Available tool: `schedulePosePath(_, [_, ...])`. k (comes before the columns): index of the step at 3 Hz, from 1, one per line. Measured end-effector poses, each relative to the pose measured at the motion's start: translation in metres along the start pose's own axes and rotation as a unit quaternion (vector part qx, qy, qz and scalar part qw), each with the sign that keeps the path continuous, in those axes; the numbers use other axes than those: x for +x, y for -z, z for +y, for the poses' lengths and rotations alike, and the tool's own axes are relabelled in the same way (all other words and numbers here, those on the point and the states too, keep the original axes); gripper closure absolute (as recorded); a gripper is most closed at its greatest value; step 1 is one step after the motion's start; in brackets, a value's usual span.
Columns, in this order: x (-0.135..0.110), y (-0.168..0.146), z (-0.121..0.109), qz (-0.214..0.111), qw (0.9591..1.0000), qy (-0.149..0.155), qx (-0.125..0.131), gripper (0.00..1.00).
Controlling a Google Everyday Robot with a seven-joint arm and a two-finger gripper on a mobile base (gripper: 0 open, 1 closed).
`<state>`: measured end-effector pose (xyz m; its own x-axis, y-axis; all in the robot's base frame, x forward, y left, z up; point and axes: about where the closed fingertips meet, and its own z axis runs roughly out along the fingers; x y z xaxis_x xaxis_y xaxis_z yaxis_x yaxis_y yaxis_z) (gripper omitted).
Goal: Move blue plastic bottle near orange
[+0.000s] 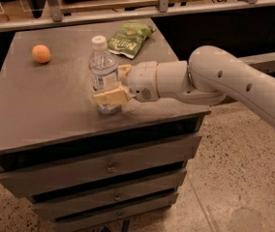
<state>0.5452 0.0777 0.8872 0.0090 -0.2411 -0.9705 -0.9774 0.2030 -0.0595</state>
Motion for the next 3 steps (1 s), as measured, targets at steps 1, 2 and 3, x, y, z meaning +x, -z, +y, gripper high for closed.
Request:
schedulePosePath(1, [-0.001, -0.002, 0.000, 0.002, 0.9999, -0.001, -0.012, 0.65])
schedulePosePath(2, [-0.009, -0.003, -0.004, -0.008, 0.9999, -0.003, -0.014, 0.87])
schedulePosePath(3, [-0.031, -0.004, -0.025, -0.031, 0.9995, -0.001, 0.009, 1.00])
